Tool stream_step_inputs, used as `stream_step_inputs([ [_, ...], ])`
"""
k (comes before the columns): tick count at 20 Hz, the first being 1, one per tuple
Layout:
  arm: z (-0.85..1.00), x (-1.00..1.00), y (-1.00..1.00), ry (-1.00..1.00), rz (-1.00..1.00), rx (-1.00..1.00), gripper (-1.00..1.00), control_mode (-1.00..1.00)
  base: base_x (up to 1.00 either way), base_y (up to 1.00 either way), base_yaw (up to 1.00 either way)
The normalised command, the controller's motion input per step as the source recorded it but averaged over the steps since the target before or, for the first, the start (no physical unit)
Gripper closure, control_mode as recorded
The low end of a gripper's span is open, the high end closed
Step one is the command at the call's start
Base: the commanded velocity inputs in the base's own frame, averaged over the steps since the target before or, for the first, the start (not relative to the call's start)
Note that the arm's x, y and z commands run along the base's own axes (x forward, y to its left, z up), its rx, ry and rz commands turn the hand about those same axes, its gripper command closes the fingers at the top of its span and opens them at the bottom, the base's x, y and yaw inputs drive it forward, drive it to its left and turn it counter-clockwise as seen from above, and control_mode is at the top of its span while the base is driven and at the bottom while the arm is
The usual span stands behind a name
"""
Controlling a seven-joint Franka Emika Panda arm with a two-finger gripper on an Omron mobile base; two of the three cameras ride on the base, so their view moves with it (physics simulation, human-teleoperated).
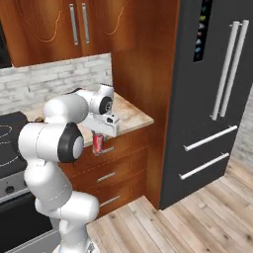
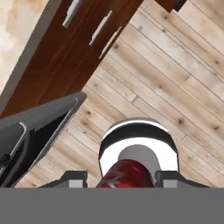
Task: Four empty soda cans are scattered around the kitchen. Gather all the cans and cluster them next to the stove for recycling.
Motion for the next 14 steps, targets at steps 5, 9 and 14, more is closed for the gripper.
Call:
stream_step_inputs([
  [5,0.00,0.00,0.00,0.00,0.00,0.00,1.00,1.00,0.70,0.00,0.36],
  [9,0.00,0.00,0.00,0.00,0.00,0.00,1.00,1.00,0.40,0.00,0.43],
  [14,0.00,0.00,0.00,0.00,0.00,0.00,1.00,1.00,0.09,-0.09,0.44],
])
